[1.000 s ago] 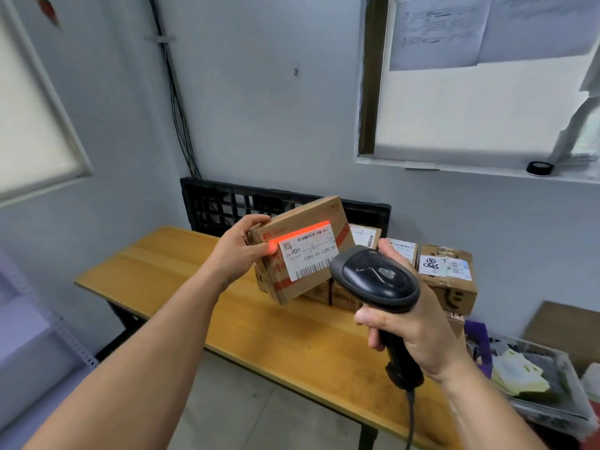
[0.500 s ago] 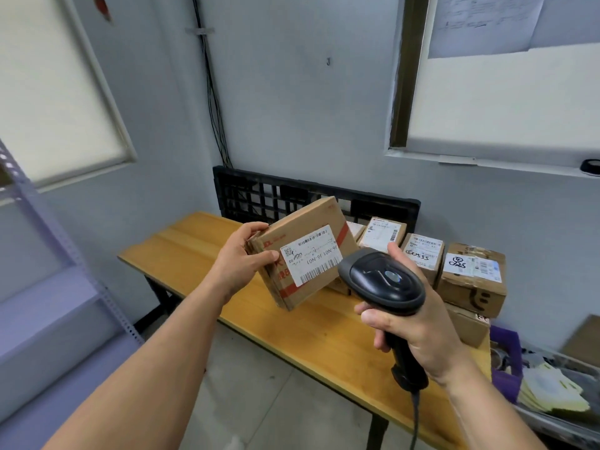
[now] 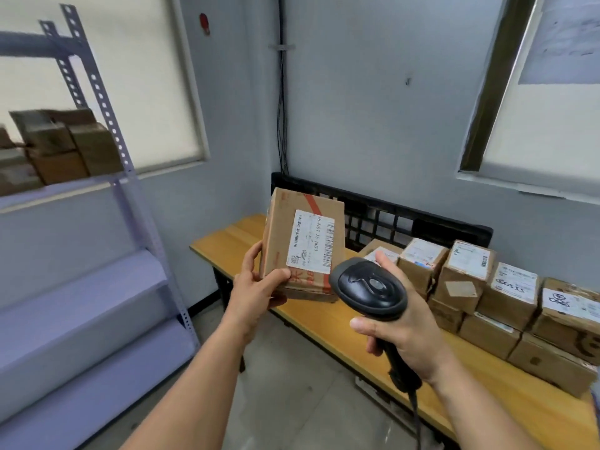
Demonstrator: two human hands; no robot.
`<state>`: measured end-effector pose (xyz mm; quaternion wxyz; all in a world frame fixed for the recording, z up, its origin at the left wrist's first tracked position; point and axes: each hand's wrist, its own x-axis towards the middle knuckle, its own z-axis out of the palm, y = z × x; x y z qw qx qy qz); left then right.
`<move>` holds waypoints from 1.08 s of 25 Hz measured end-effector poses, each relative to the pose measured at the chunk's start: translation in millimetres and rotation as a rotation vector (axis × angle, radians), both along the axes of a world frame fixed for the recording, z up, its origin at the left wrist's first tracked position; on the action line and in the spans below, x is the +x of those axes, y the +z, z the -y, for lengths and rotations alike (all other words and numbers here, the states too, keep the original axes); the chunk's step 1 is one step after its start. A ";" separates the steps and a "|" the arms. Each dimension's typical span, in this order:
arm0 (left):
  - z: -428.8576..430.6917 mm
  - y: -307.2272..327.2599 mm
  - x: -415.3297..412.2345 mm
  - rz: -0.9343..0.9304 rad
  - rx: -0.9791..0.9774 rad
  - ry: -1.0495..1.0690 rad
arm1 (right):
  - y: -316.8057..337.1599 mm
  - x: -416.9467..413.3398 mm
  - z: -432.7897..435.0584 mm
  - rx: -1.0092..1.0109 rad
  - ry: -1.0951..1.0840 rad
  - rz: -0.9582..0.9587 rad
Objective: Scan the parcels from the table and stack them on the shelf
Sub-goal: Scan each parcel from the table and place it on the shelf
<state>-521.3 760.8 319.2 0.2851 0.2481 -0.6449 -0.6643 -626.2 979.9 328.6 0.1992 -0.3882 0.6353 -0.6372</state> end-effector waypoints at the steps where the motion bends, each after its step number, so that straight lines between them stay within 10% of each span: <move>1: 8.0 0.5 9.2 -0.011 0.005 -0.001 | 2.4 8.0 15.8 0.003 0.011 -0.006; 27: 303.5 18.1 235.3 0.263 -0.508 0.491 | 29.7 137.2 404.2 -0.101 0.464 -0.067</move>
